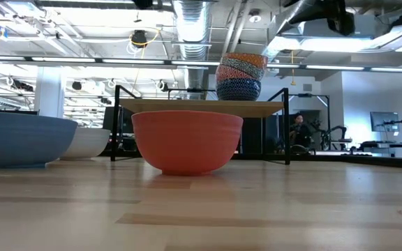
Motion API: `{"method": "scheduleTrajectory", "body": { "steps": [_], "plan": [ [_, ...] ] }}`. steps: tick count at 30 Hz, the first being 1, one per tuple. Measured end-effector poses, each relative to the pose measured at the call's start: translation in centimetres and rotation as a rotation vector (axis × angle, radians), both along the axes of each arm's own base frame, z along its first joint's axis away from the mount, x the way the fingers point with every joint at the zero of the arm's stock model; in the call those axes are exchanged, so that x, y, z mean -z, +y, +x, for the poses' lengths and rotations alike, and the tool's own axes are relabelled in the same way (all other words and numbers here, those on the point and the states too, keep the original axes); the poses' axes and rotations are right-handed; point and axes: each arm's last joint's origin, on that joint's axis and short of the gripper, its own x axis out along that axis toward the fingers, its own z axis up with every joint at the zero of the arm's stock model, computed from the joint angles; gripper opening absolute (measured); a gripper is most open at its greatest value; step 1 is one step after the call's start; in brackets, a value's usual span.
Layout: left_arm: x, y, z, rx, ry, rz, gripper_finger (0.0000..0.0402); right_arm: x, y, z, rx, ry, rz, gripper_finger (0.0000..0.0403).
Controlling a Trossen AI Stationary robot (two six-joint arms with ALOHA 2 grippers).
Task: Place and stack bowls onto a shelf
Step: Put the red bowl on the shelf
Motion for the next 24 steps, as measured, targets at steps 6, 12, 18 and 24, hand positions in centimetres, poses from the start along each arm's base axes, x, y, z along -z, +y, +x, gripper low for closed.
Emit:
{"method": "scheduleTrajectory", "body": {
  "steps": [6,12,18,24],
  "plan": [
    [0.9,0.1,-3.0,0.114,-0.106,-0.069,0.0066,1.5,2.8,1.8,0.041,0.002,0.047,0.0173],
    [1.7,1.0,-6.3,0.147,-0.342,-0.154,0.0062,3.1,4.5,2.8,0.050,0.053,0.099,0.0173],
    [3.3,2.3,-9.0,0.082,-0.454,-0.201,0.0068,5.7,4.7,4.9,0.045,0.166,0.174,0.0173],
    [5.6,2.9,-9.1,-0.006,-0.512,-0.234,0.0092,8.1,3.3,7.4,-0.023,0.278,0.165,0.0173]
  ]
}}
